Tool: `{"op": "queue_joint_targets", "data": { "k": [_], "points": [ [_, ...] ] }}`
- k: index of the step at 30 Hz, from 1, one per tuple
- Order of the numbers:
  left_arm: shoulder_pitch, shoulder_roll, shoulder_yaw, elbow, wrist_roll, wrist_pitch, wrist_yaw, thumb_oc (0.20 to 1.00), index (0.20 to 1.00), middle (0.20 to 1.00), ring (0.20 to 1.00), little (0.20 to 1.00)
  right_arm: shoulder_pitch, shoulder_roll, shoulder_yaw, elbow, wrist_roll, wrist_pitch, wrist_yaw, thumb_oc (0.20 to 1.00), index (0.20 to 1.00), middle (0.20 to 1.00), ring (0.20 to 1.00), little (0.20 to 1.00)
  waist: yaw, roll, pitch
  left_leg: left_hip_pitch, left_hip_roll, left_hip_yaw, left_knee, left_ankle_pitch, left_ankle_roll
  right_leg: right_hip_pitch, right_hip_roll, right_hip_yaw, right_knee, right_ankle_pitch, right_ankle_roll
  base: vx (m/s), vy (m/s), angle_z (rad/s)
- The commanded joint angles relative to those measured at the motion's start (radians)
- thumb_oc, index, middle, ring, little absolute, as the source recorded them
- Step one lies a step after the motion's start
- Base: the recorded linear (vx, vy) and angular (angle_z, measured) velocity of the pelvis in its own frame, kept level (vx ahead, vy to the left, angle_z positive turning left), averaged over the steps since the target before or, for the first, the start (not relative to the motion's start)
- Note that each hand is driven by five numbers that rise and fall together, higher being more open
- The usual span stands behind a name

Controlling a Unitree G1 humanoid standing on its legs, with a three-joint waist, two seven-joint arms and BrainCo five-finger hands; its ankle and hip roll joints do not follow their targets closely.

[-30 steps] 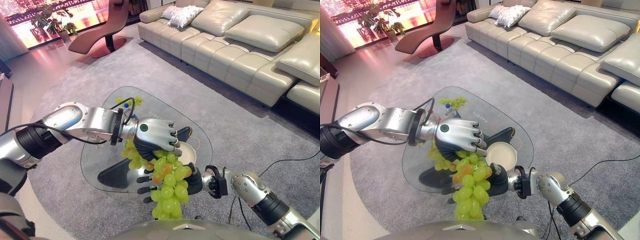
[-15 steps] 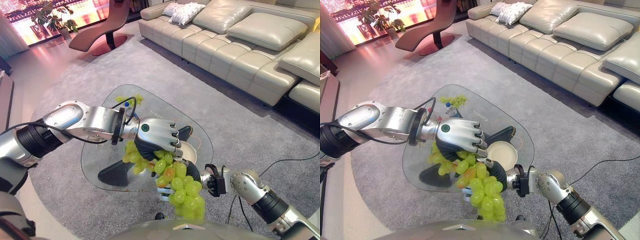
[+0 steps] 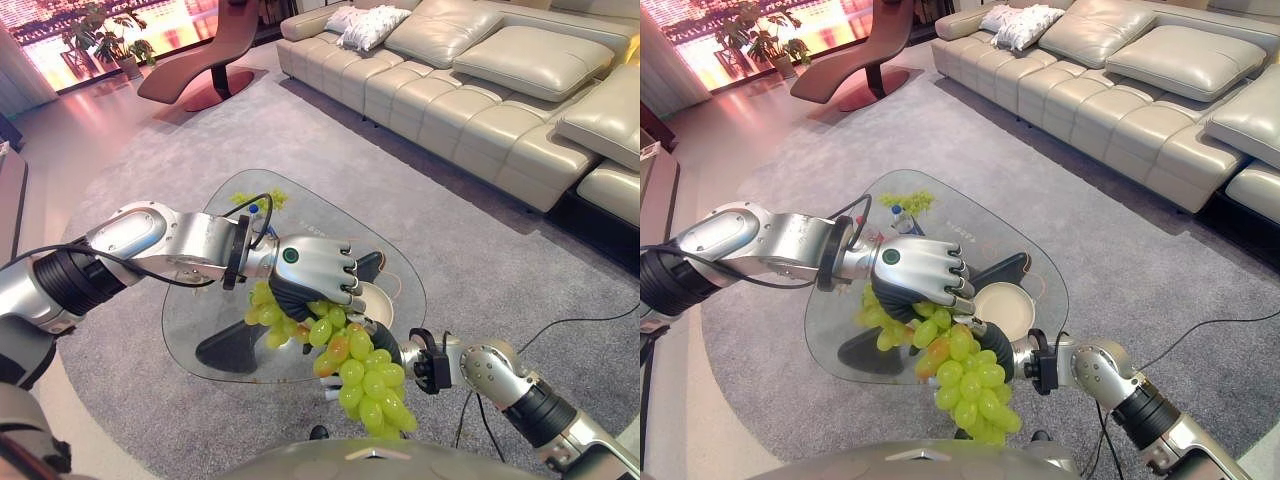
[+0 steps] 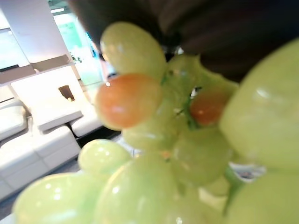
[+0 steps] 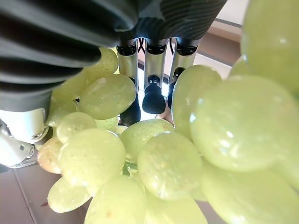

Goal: Pick up fruits into the plate

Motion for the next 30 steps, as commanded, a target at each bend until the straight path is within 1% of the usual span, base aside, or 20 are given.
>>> {"op": "queue_joint_targets", "data": {
  "k": [1,2,3,4,7,11,15,18,21,22,23,27,30],
  "points": [
    [-0.088,-0.013,-0.007,0.085,-0.057,0.032,0.031,0.2,0.2,0.2,0.2,0.2,-0.046,0.091,0.016,-0.119,0.111,-0.034,0.016,0.2,0.2,0.2,0.2,0.2,0.012,-0.063,0.005,0.055,-0.034,0.066,0.012,-0.164,0.01,0.019,-0.037,0.013,0.007,-0.053,0.082,0.0,0.0,0.0],
    [-0.086,-0.013,-0.006,0.09,-0.064,0.04,0.027,0.501,0.501,0.501,0.501,0.501,-0.046,0.091,0.015,-0.116,0.111,-0.034,0.017,0.2,0.2,0.2,0.2,0.2,0.012,-0.063,0.005,0.056,-0.034,0.066,0.012,-0.164,0.01,0.02,-0.037,0.013,0.008,-0.053,0.081,0.0,0.0,0.0],
    [-0.084,-0.012,-0.004,0.091,-0.067,0.043,0.027,0.721,0.721,0.721,0.721,0.721,-0.046,0.09,0.015,-0.117,0.114,-0.034,0.016,0.2,0.2,0.2,0.2,0.2,0.012,-0.063,0.005,0.056,-0.034,0.065,0.012,-0.163,0.01,0.02,-0.036,0.013,0.008,-0.053,0.081,0.0,0.0,0.0],
    [-0.078,-0.013,0.0,0.094,-0.078,0.051,0.027,1.0,1.0,1.0,1.0,1.0,-0.045,0.091,0.014,-0.116,0.117,-0.035,0.012,0.2,0.2,0.2,0.2,0.2,0.013,-0.063,0.005,0.056,-0.034,0.064,0.013,-0.163,0.011,0.02,-0.036,0.013,0.009,-0.054,0.081,0.0,0.0,0.0],
    [-0.065,-0.015,0.012,0.103,-0.084,0.057,0.029,1.0,1.0,1.0,1.0,1.0,-0.04,0.097,0.01,-0.11,0.116,-0.038,0.01,0.2,0.2,0.2,0.2,0.2,0.014,-0.063,0.007,0.057,-0.034,0.063,0.014,-0.165,0.011,0.021,-0.036,0.013,0.011,-0.055,0.08,0.01,-0.002,0.0],
    [-0.013,-0.022,0.056,0.122,-0.105,0.082,0.035,1.0,1.0,1.0,1.0,1.0,-0.018,0.105,-0.006,-0.098,0.112,-0.049,0.013,0.2,0.2,0.2,0.2,0.2,0.017,-0.064,0.009,0.06,-0.034,0.06,0.015,-0.166,0.013,0.024,-0.035,0.012,0.013,-0.058,0.079,0.04,-0.005,0.0],
    [0.054,-0.023,0.115,0.151,-0.144,0.108,0.041,1.0,1.0,1.0,1.0,1.0,0.009,0.109,-0.033,-0.08,0.107,-0.067,0.015,0.2,0.2,0.2,0.2,0.2,0.021,-0.066,0.011,0.061,-0.034,0.056,0.017,-0.166,0.013,0.026,-0.035,0.011,0.014,-0.059,0.078,0.05,-0.004,0.0],
    [0.146,-0.019,0.201,0.178,-0.191,0.128,0.046,1.0,1.0,1.0,1.0,1.0,0.043,0.113,-0.071,-0.056,0.101,-0.082,0.02,0.2,0.2,0.2,0.2,0.2,0.026,-0.068,0.012,0.063,-0.032,0.055,0.017,-0.165,0.013,0.029,-0.035,0.008,0.013,-0.06,0.077,0.06,-0.001,0.01],
    [0.174,-0.023,0.225,0.184,-0.194,0.133,0.049,1.0,1.0,1.0,1.0,1.0,0.054,0.116,-0.081,-0.05,0.099,-0.089,0.021,0.2,0.2,0.2,0.2,0.2,0.028,-0.07,0.013,0.063,-0.032,0.055,0.017,-0.165,0.014,0.029,-0.035,0.008,0.013,-0.06,0.077,0.04,0.001,0.01],
    [0.292,-0.034,0.32,0.211,-0.207,0.151,0.066,1.0,1.0,1.0,1.0,1.0,0.093,0.119,-0.118,-0.019,0.073,-0.124,0.037,0.2,0.2,0.2,0.2,0.2,0.036,-0.075,0.016,0.062,-0.03,0.053,0.02,-0.165,0.014,0.03,-0.035,0.003,0.014,-0.061,0.075,0.09,-0.003,-0.01],
    [0.342,-0.041,0.364,0.222,-0.215,0.162,0.075,1.0,1.0,1.0,1.0,1.0,0.105,0.118,-0.133,-0.005,0.07,-0.14,0.04,0.2,0.2,0.2,0.2,0.2,0.038,-0.076,0.018,0.062,-0.029,0.051,0.021,-0.164,0.014,0.03,-0.034,0.001,0.015,-0.062,0.073,0.11,-0.006,-0.01],
    [0.474,-0.076,0.481,0.268,-0.252,0.183,0.089,1.0,1.0,1.0,1.0,1.0,0.134,0.125,-0.183,0.047,0.027,-0.211,0.043,0.2,0.2,0.2,0.2,0.2,0.051,-0.085,0.031,0.06,-0.029,0.042,0.025,-0.163,0.015,0.032,-0.033,-0.009,0.021,-0.067,0.067,0.06,-0.013,0.01],
    [0.604,-0.127,0.58,0.31,-0.286,0.236,0.113,1.0,1.0,1.0,1.0,1.0,0.165,0.126,-0.224,0.098,0.008,-0.297,0.03,0.2,0.2,0.2,0.2,0.2,0.06,-0.091,0.045,0.058,-0.028,0.032,0.029,-0.161,0.016,0.03,-0.031,-0.018,0.031,-0.072,0.062,0.07,-0.021,0.05]
  ]
}}
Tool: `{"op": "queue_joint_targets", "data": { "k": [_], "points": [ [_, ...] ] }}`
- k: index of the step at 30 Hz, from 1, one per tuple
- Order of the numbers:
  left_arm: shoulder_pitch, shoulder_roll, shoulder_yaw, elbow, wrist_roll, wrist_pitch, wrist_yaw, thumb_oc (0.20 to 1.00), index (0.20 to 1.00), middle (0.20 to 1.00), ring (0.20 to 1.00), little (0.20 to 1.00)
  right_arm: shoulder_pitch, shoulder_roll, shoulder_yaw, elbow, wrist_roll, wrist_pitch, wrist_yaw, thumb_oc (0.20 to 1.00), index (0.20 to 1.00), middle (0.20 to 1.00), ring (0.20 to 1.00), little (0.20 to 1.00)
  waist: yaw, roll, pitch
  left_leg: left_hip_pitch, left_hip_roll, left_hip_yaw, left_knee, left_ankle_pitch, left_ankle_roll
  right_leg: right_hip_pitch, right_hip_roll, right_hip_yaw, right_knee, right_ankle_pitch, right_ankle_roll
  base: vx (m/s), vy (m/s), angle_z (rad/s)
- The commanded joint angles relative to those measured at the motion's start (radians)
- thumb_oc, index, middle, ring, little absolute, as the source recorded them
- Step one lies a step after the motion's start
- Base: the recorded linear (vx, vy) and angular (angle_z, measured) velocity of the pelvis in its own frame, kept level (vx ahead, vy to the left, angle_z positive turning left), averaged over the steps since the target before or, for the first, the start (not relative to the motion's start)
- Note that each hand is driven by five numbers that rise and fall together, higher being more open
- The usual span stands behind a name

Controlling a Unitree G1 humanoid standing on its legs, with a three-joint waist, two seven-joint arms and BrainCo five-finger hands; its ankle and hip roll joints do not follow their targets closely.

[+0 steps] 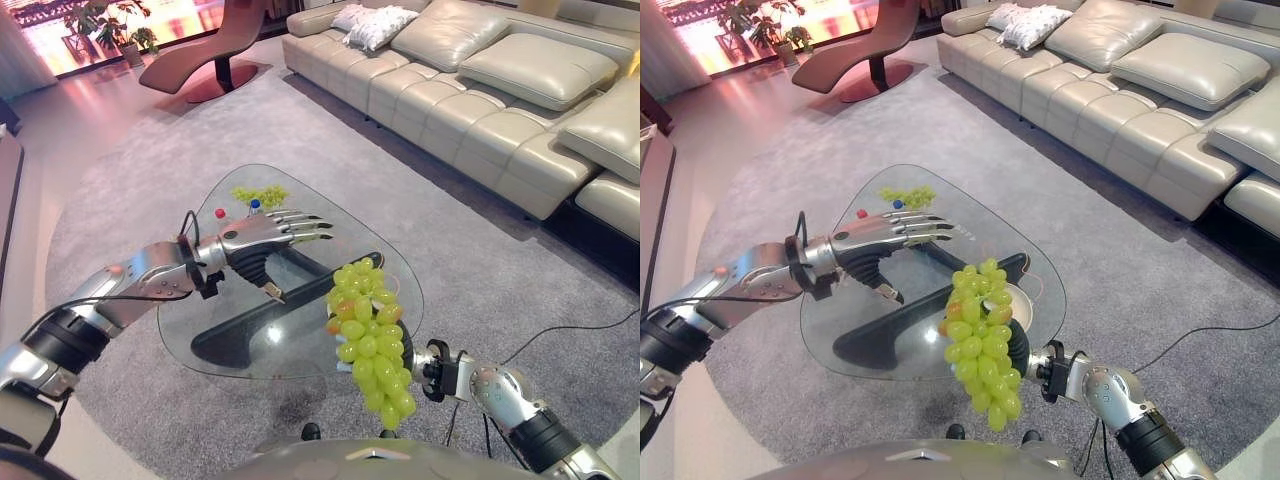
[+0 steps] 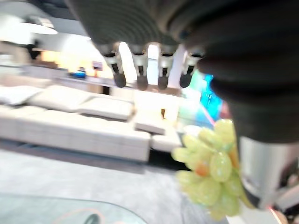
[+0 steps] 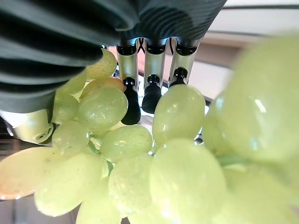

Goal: Pick up fruits into the plate

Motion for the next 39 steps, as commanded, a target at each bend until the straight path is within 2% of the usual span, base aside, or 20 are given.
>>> {"op": "queue_joint_targets", "data": {
  "k": [1,3,5,8,10,12,13,18,21,25,28,33,39],
  "points": [
    [0.024,-0.031,0.116,0.09,-0.134,0.062,0.056,1.0,1.0,1.0,1.0,1.0,-0.012,0.047,-0.054,-0.023,0.01,-0.146,0.032,0.2,0.2,0.2,0.2,0.2,0.024,-0.052,0.027,0.047,-0.03,0.037,0.033,-0.151,0.023,0.012,-0.033,-0.015,0.034,-0.07,0.056,0.06,-0.025,0.06],
    [0.072,-0.067,0.15,0.126,-0.145,0.075,0.066,1.0,1.0,1.0,1.0,1.0,-0.005,0.045,-0.071,0.001,-0.017,-0.191,0.015,0.2,0.2,0.2,0.2,0.2,0.028,-0.055,0.033,0.042,-0.03,0.032,0.036,-0.151,0.023,0.007,-0.033,-0.018,0.039,-0.072,0.054,0.04,-0.024,0.1],
    [0.146,-0.13,0.189,0.214,-0.183,0.131,0.104,1.0,1.0,1.0,1.0,1.0,0.004,0.035,-0.107,0.057,-0.05,-0.275,-0.028,0.2,0.2,0.2,0.2,0.2,0.033,-0.059,0.053,0.025,-0.03,0.026,0.049,-0.15,0.023,-0.01,-0.032,-0.021,0.052,-0.076,0.049,0.01,-0.038,0.18],
    [0.224,-0.19,0.217,0.325,-0.198,0.167,0.143,1.0,1.0,1.0,1.0,1.0,-0.007,0.018,-0.164,0.115,-0.073,-0.359,-0.089,0.2,0.2,0.2,0.2,0.2,0.036,-0.058,0.083,-0.004,-0.03,0.021,0.061,-0.147,0.022,-0.042,-0.029,-0.022,0.065,-0.075,0.043,-0.02,-0.019,0.11],
    [0.245,-0.207,0.219,0.349,-0.216,0.19,0.157,1.0,1.0,1.0,1.0,1.0,-0.017,0.012,-0.184,0.133,-0.089,-0.381,-0.107,0.2,0.2,0.2,0.2,0.2,0.035,-0.056,0.096,-0.017,-0.031,0.019,0.065,-0.145,0.022,-0.054,-0.028,-0.023,0.069,-0.074,0.041,-0.06,-0.011,0.03],
    [0.302,-0.265,0.22,0.44,-0.287,0.233,0.185,1.0,1.0,1.0,1.0,1.0,-0.07,-0.007,-0.25,0.197,-0.125,-0.453,-0.173,0.2,0.2,0.2,0.2,0.2,0.036,-0.04,0.144,-0.054,-0.035,0.013,0.076,-0.14,0.025,-0.095,-0.025,-0.021,0.084,-0.076,0.033,-0.11,-0.003,0.05],
    [0.303,-0.269,0.219,0.444,-0.296,0.249,0.183,1.0,1.0,1.0,1.0,1.0,-0.073,-0.008,-0.253,0.201,-0.13,-0.462,-0.185,0.2,0.2,0.2,0.2,0.2,0.036,-0.039,0.147,-0.057,-0.035,0.013,0.077,-0.14,0.025,-0.098,-0.025,-0.02,0.086,-0.076,0.033,-0.08,0.01,0.09],
    [0.314,-0.431,0.167,0.712,-0.362,0.263,0.221,1.0,1.0,1.0,1.0,1.0,-0.256,-0.079,-0.353,0.39,-0.267,-0.607,-0.359,0.2,0.2,0.2,0.2,0.2,0.035,0.003,0.251,-0.144,-0.045,-0.006,0.106,-0.123,0.032,-0.2,-0.017,-0.015,0.152,-0.086,0.01,-0.12,0.007,0.06],
    [0.304,-0.485,0.139,0.808,-0.402,0.273,0.214,1.0,1.0,1.0,1.0,1.0,-0.343,-0.119,-0.374,0.465,-0.377,-0.661,-0.464,0.2,0.2,0.2,0.2,0.2,0.034,0.024,0.303,-0.189,-0.052,-0.022,0.12,-0.114,0.032,-0.255,-0.016,-0.013,0.192,-0.094,0.0,-0.11,0.009,-0.01],
    [0.289,-0.525,0.08,0.878,-0.444,0.262,0.213,1.0,1.0,1.0,1.0,1.0,-0.467,-0.203,-0.371,0.577,-0.494,-0.708,-0.563,0.2,0.2,0.2,0.2,0.2,0.033,0.055,0.372,-0.264,-0.061,-0.039,0.148,-0.098,0.028,-0.351,-0.023,-0.019,0.256,-0.098,-0.009,-0.11,0.031,-0.03],
    [0.269,-0.545,0.042,0.878,-0.46,0.259,0.221,1.0,1.0,1.0,1.0,1.0,-0.546,-0.246,-0.348,0.637,-0.56,-0.72,-0.619,0.2,0.2,0.2,0.2,0.2,0.035,0.071,0.397,-0.306,-0.067,-0.045,0.166,-0.091,0.026,-0.404,-0.027,-0.023,0.287,-0.098,-0.013,-0.05,0.034,-0.11],
    [0.247,-0.547,-0.001,0.853,-0.492,0.259,0.238,1.0,1.0,1.0,1.0,1.0,-0.657,-0.29,-0.302,0.674,-0.678,-0.697,-0.704,0.2,0.2,0.2,0.2,0.2,0.048,0.081,0.397,-0.39,-0.079,-0.049,0.207,-0.09,0.025,-0.493,-0.033,-0.028,0.324,-0.098,-0.014,-0.01,0.03,-0.09],
    [0.238,-0.532,-0.006,0.816,-0.532,0.275,0.242,1.0,1.0,1.0,1.0,1.0,-0.709,-0.293,-0.27,0.657,-0.747,-0.69,-0.763,0.2,0.2,0.2,0.2,0.2,0.066,0.083,0.397,-0.46,-0.087,-0.045,0.25,-0.095,0.029,-0.564,-0.04,-0.04,0.374,-0.104,-0.011,0.0,0.033,0.03]
  ]
}}
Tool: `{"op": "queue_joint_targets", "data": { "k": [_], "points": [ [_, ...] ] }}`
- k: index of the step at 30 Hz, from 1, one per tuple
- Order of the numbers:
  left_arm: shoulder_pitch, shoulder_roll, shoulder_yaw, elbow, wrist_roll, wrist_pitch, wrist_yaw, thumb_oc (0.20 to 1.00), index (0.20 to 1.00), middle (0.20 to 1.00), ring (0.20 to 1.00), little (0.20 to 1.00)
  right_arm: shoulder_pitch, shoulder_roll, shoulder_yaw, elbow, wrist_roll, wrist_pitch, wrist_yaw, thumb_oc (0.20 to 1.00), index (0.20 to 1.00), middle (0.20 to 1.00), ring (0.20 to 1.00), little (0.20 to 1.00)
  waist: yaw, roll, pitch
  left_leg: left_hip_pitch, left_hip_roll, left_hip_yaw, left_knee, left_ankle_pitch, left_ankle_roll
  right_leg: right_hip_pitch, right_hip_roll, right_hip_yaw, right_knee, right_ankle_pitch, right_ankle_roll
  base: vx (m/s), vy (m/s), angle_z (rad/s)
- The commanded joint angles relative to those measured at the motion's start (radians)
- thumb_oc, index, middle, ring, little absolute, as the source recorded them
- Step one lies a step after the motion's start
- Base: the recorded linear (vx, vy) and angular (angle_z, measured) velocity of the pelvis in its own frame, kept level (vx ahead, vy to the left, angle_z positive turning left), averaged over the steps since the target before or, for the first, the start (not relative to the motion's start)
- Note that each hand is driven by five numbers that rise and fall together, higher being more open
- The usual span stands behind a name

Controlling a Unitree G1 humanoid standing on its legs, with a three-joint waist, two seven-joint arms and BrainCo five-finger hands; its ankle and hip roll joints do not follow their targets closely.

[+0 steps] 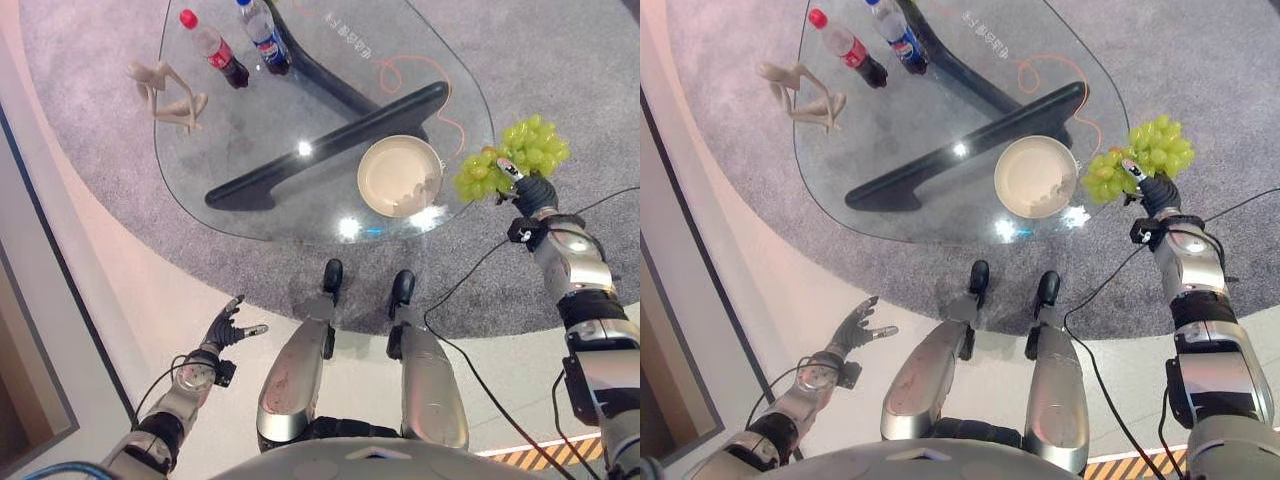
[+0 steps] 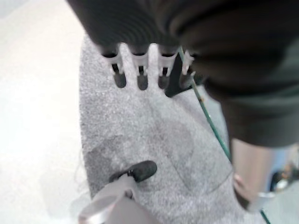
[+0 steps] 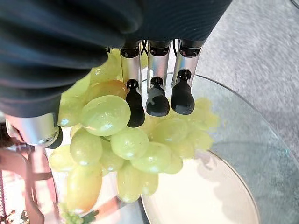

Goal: Pick up fruits into the plate

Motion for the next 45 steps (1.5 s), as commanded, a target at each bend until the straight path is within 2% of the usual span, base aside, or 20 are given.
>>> {"op": "queue_joint_targets", "data": {
  "k": [1,7,11,17,21,26,37,41,42,43,44,45],
  "points": [
    [0.028,0.01,-0.022,-0.032,-0.047,-0.015,0.016,1.0,1.0,1.0,1.0,1.0,-0.047,-0.09,0.046,-0.111,-0.041,-0.061,-0.039,0.2,0.2,0.2,0.2,0.2,0.004,-0.011,-0.01,-0.042,-0.062,-0.011,0.166,-0.191,0.034,-0.048,-0.002,-0.019,0.074,-0.054,0.001,-0.01,0.02,0.1],
    [0.043,0.006,-0.012,-0.036,-0.062,-0.018,0.008,1.0,1.0,1.0,1.0,1.0,-0.019,-0.05,0.043,-0.21,-0.091,-0.091,-0.08,0.2,0.2,0.2,0.2,0.2,0.015,-0.014,-0.01,-0.064,-0.069,-0.009,0.182,-0.193,0.039,-0.074,-0.006,-0.033,0.103,-0.064,0.002,0.01,0.058,0.09],
    [0.055,-0.008,-0.003,-0.033,-0.065,-0.029,0.013,1.0,1.0,1.0,1.0,1.0,0.042,-0.002,0.041,-0.314,-0.132,-0.082,-0.098,0.2,0.2,0.2,0.2,0.2,0.014,-0.023,-0.01,-0.076,-0.072,-0.001,0.193,-0.194,0.041,-0.086,-0.011,-0.036,0.116,-0.064,0.006,0.01,0.059,0.09],
    [0.056,-0.009,0.004,-0.036,-0.069,-0.039,0.019,1.0,1.0,1.0,1.0,1.0,0.084,0.028,0.06,-0.357,-0.191,-0.061,-0.097,0.2,0.2,0.2,0.2,0.2,0.019,-0.039,-0.01,-0.098,-0.074,0.002,0.21,-0.198,0.044,-0.105,-0.017,-0.041,0.127,-0.061,0.013,-0.01,0.034,0.07],
    [0.052,-0.008,0.003,-0.04,-0.072,-0.034,0.021,1.0,1.0,1.0,1.0,1.0,0.081,0.03,0.066,-0.349,-0.199,-0.055,-0.099,0.2,0.2,0.2,0.2,0.2,0.022,-0.041,-0.01,-0.103,-0.075,0.003,0.212,-0.198,0.044,-0.108,-0.017,-0.043,0.127,-0.06,0.015,-0.01,0.013,0.03],
    [0.051,0.003,-0.018,-0.058,-0.084,-0.029,0.022,1.0,1.0,1.0,1.0,1.0,0.011,0.016,0.107,-0.255,-0.221,0.004,-0.136,0.2,0.2,0.2,0.2,0.2,0.05,-0.04,-0.01,-0.138,-0.085,0.003,0.231,-0.201,0.048,-0.14,-0.028,-0.057,0.147,-0.059,0.021,-0.01,0.044,0.1],
    [0.04,0.015,-0.055,-0.104,-0.107,-0.021,0.034,1.0,1.0,1.0,1.0,1.0,-0.113,-0.018,0.173,-0.132,-0.286,0.049,-0.192,0.2,0.2,0.2,0.2,0.2,0.083,-0.034,-0.01,-0.206,-0.1,-0.002,0.266,-0.202,0.056,-0.205,-0.045,-0.073,0.174,-0.049,0.026,-0.01,0.023,0.08],
    [0.04,0.02,-0.074,-0.119,-0.113,-0.018,0.035,1.0,1.0,1.0,1.0,1.0,-0.185,-0.02,0.205,-0.098,-0.314,0.085,-0.224,0.2,0.2,0.2,0.2,0.2,0.102,-0.031,-0.01,-0.231,-0.109,-0.006,0.283,-0.205,0.062,-0.225,-0.052,-0.083,0.184,-0.046,0.028,0.0,0.0,0.0],
    [0.04,0.019,-0.076,-0.123,-0.114,-0.015,0.036,1.0,1.0,1.0,1.0,1.0,-0.196,-0.02,0.212,-0.093,-0.322,0.091,-0.229,0.46,0.46,0.46,0.46,0.46,0.105,-0.031,-0.01,-0.231,-0.109,-0.008,0.282,-0.205,0.062,-0.226,-0.052,-0.084,0.183,-0.045,0.028,0.0,0.0,0.0],
    [0.04,0.02,-0.077,-0.125,-0.115,-0.014,0.035,1.0,1.0,1.0,1.0,1.0,-0.2,-0.02,0.213,-0.092,-0.327,0.094,-0.231,0.608,0.608,0.608,0.608,0.608,0.106,-0.03,-0.01,-0.231,-0.11,-0.009,0.281,-0.205,0.062,-0.226,-0.053,-0.085,0.183,-0.045,0.028,0.0,0.0,0.0],
    [0.04,0.022,-0.078,-0.129,-0.118,-0.012,0.034,1.0,1.0,1.0,1.0,1.0,-0.208,-0.02,0.217,-0.089,-0.336,0.101,-0.233,1.0,1.0,1.0,1.0,1.0,0.108,-0.028,-0.01,-0.231,-0.111,-0.01,0.282,-0.205,0.063,-0.227,-0.054,-0.086,0.184,-0.045,0.029,0.01,0.038,0.01],
    [0.039,0.021,-0.079,-0.127,-0.122,-0.014,0.034,1.0,1.0,1.0,1.0,1.0,-0.22,-0.019,0.224,-0.084,-0.348,0.111,-0.235,1.0,1.0,1.0,1.0,1.0,0.11,-0.027,-0.01,-0.232,-0.113,-0.008,0.283,-0.203,0.063,-0.228,-0.054,-0.086,0.184,-0.044,0.029,0.01,0.055,0.02]
  ]
}}
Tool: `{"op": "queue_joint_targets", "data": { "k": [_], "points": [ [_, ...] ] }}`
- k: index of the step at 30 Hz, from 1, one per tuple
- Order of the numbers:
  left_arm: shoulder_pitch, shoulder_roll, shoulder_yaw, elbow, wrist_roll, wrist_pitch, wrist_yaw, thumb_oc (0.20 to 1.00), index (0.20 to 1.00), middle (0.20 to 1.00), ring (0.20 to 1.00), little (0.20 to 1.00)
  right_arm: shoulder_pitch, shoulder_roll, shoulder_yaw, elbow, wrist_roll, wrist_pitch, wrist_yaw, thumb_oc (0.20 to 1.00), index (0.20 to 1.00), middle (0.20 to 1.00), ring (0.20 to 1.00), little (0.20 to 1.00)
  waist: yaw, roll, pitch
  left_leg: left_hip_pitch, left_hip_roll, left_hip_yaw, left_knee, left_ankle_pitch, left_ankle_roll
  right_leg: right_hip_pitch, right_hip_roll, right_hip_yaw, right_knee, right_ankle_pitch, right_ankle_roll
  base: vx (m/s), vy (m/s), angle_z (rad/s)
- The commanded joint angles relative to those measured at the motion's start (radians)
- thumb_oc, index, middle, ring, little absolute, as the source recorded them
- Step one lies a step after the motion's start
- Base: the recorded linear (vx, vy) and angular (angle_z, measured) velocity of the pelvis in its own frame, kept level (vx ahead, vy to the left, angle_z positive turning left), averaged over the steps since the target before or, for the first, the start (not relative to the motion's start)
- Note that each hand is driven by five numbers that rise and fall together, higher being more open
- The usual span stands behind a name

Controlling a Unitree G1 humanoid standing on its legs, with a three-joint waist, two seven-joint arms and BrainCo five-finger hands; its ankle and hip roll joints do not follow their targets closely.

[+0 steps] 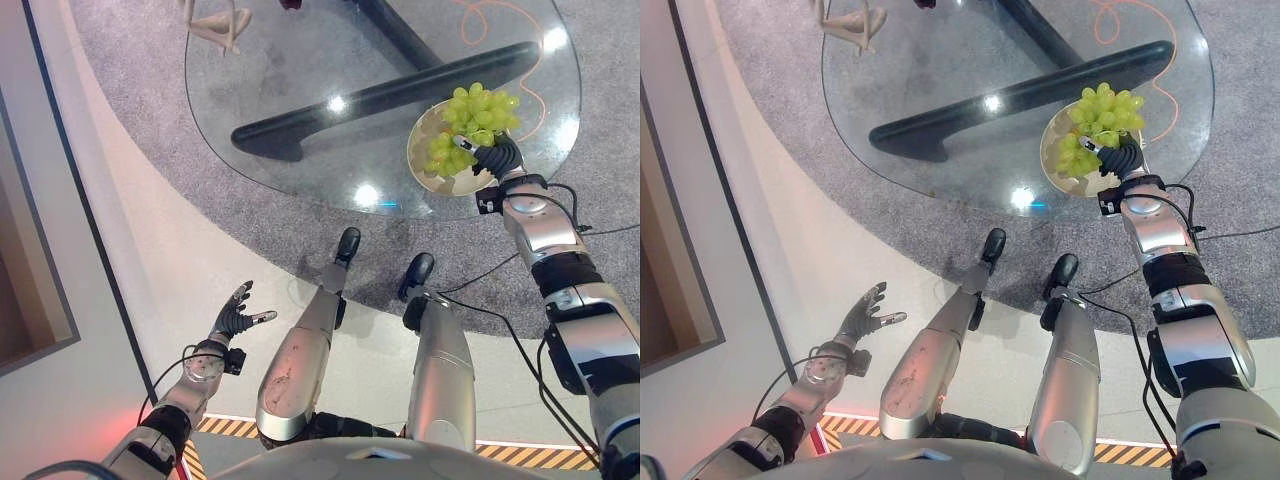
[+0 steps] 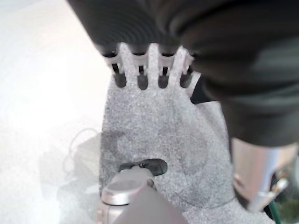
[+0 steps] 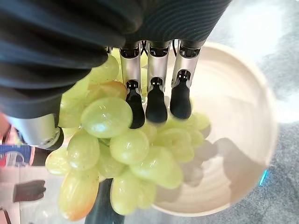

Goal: Pick up fruits into the plate

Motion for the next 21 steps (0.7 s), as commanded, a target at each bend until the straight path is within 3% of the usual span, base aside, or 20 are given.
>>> {"op": "queue_joint_targets", "data": {
  "k": [1,11,21],
  "points": [
    [0.035,0.02,-0.017,-0.032,-0.04,0.003,0.019,1.0,1.0,1.0,1.0,1.0,-0.048,-0.064,0.04,-0.01,-0.06,0.003,-0.039,1.0,1.0,1.0,1.0,1.0,0.014,-0.007,-0.022,-0.009,-0.049,0.066,0.163,-0.209,0.053,0.015,0.031,-0.028,-0.076,0.052,0.038,0.01,0.055,0.04],
    [0.039,0.021,-0.019,-0.046,-0.041,-0.006,0.026,1.0,1.0,1.0,1.0,1.0,-0.064,-0.075,0.077,0.002,-0.145,0.071,-0.105,1.0,1.0,1.0,1.0,1.0,0.02,-0.012,-0.022,-0.019,-0.052,0.067,0.164,-0.209,0.058,0.007,0.029,-0.029,-0.085,0.061,0.044,0.0,0.015,0.03],
    [0.03,0.023,-0.006,-0.046,-0.035,-0.011,0.037,1.0,1.0,1.0,1.0,1.0,-0.008,-0.067,0.067,-0.007,-0.131,0.084,-0.141,1.0,1.0,1.0,1.0,1.0,0.005,-0.031,-0.022,0.028,-0.043,0.075,0.132,-0.209,0.062,0.056,0.042,-0.016,-0.125,0.068,0.05,0.0,-0.001,0.0]
  ]
}}
